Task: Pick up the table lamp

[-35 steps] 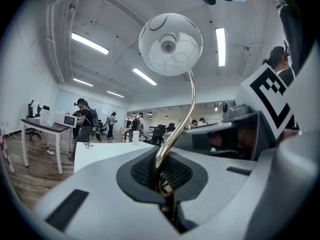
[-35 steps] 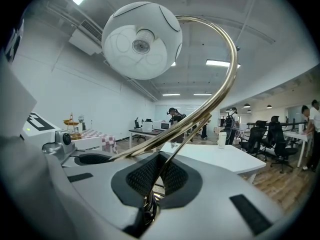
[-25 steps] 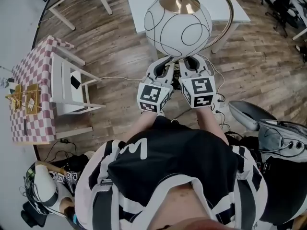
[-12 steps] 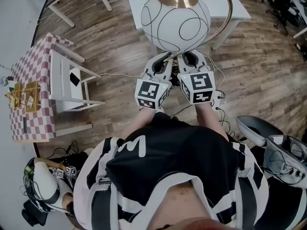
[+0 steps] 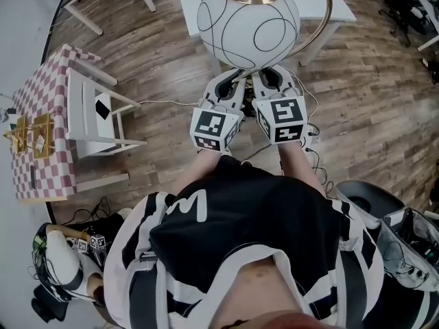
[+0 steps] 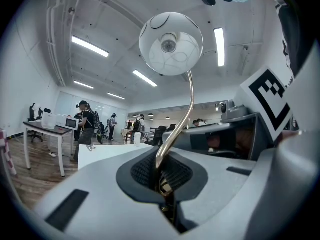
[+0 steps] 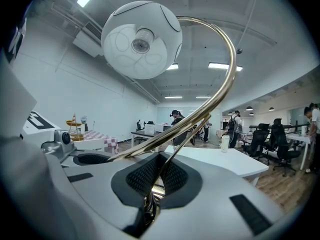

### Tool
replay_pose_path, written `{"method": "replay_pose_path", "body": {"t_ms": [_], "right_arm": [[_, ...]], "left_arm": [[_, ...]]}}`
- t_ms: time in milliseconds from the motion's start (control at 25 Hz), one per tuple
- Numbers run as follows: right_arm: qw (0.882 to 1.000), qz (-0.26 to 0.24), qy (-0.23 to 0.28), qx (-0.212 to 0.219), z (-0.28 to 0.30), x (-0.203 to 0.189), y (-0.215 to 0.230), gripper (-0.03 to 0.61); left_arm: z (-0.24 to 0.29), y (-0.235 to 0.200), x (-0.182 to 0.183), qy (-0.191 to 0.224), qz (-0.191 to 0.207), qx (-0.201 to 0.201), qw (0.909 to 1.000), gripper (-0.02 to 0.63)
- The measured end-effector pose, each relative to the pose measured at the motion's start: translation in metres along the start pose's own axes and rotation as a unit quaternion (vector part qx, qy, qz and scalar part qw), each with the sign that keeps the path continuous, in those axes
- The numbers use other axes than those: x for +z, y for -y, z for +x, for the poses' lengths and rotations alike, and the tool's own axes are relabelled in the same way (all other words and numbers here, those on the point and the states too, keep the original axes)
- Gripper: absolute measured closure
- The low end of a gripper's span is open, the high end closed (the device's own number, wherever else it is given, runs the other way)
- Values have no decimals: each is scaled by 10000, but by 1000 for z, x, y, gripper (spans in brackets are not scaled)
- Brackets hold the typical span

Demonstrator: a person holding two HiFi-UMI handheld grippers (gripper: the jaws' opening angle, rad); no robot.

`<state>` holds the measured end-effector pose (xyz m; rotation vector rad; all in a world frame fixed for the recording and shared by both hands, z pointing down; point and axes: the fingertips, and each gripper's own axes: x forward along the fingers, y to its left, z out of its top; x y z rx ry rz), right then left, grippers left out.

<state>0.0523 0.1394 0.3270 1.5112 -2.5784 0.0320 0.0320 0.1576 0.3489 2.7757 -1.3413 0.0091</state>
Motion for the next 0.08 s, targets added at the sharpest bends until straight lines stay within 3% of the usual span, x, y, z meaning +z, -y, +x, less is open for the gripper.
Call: {"method": "replay_pose_path", "body": {"t_ms": [80], "right_arm": [[10000, -18, 12, -4, 1, 1, 1, 563]], "left_arm": [[1, -1, 1, 11, 4, -2, 10000, 612]]}}
